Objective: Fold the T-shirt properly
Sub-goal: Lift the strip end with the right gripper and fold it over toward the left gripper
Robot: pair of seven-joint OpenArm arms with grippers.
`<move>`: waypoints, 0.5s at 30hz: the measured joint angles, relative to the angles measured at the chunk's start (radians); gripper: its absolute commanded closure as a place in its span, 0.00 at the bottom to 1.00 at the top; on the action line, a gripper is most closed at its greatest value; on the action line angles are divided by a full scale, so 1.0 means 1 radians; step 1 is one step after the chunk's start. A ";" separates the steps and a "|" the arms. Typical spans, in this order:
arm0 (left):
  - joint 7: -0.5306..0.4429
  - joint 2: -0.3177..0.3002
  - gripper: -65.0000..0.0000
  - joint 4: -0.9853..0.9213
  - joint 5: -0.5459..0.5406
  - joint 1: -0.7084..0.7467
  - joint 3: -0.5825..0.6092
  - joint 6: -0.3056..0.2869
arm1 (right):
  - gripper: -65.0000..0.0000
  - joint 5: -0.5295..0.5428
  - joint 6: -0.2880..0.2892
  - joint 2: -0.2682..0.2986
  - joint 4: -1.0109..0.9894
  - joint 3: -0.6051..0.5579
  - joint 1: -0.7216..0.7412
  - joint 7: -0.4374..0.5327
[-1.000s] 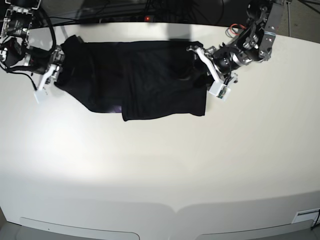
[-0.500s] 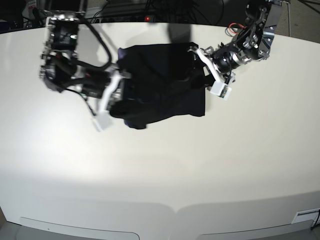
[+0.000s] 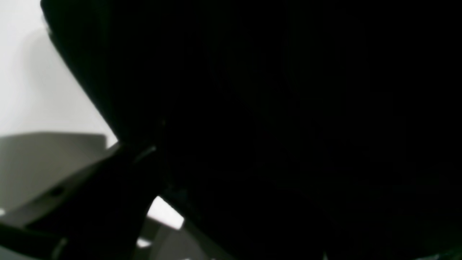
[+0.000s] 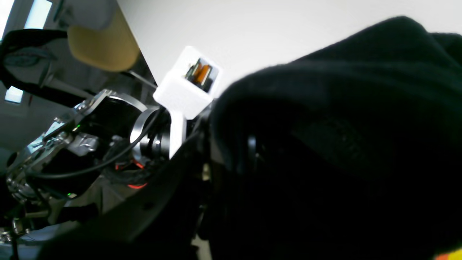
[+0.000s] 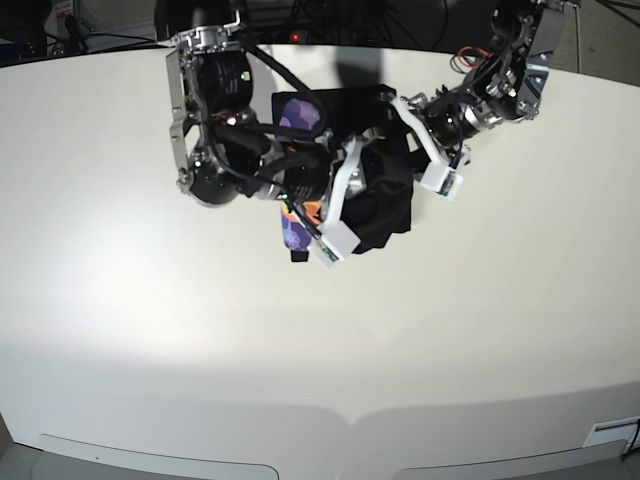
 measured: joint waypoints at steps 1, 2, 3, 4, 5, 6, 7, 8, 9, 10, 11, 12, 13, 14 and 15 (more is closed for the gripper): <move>-0.003 -0.002 0.48 0.000 0.001 0.000 0.000 -0.001 | 1.00 0.003 0.000 0.000 0.000 0.000 -0.002 -0.006; -0.005 -0.002 0.48 -0.001 0.002 0.000 0.000 -0.003 | 1.00 0.004 0.000 0.001 0.000 0.000 -0.006 -0.011; -0.007 -0.002 0.48 -0.001 0.003 0.000 0.000 -0.003 | 1.00 0.003 0.000 0.001 0.000 0.000 -0.010 -0.014; -0.007 -0.002 0.48 -0.001 0.003 0.000 0.000 -0.003 | 1.00 0.004 0.000 0.000 0.000 0.000 -0.014 -0.014; -0.007 -0.002 0.48 -0.001 0.003 0.000 0.000 -0.003 | 1.00 0.004 0.000 0.000 0.000 0.000 -0.019 -0.013; -0.007 -0.002 0.48 -0.001 0.003 0.000 0.000 -0.003 | 1.00 0.005 0.000 0.000 0.000 0.000 -0.021 -0.014; -0.007 -0.002 0.48 -0.001 0.003 0.000 0.000 -0.003 | 1.00 0.006 0.000 0.000 0.000 0.000 -0.021 -0.013; -0.007 -0.002 0.48 -0.001 0.003 0.000 0.000 -0.004 | 1.00 0.006 0.000 0.000 0.000 0.000 -0.021 -0.014; -0.007 -0.005 0.48 0.000 0.007 0.000 0.000 -0.011 | 1.00 0.006 0.000 0.000 0.000 0.000 -0.021 -0.014; 0.000 -0.009 0.48 0.007 0.019 0.000 0.000 -0.023 | 1.00 0.006 0.000 0.000 0.000 0.000 -0.022 -0.014; 0.034 -0.017 0.48 0.023 0.018 0.000 0.000 -0.023 | 0.97 0.007 0.000 0.003 0.000 0.000 -0.022 -0.014; 0.064 -0.024 0.48 0.043 0.020 0.000 0.000 -0.022 | 0.90 0.007 0.000 0.003 0.000 0.000 -0.022 -0.016; 0.099 -0.032 0.48 0.064 0.019 0.000 0.001 -0.022 | 0.84 0.010 0.000 0.005 0.000 0.000 -0.022 -0.018; 0.134 -0.042 0.48 0.086 0.019 0.002 0.002 -0.021 | 0.79 0.028 0.000 0.006 0.000 0.000 -0.022 -0.023; 0.170 -0.053 0.48 0.110 0.005 0.003 0.002 -0.011 | 0.76 0.049 0.000 0.008 0.000 0.000 -0.022 -0.026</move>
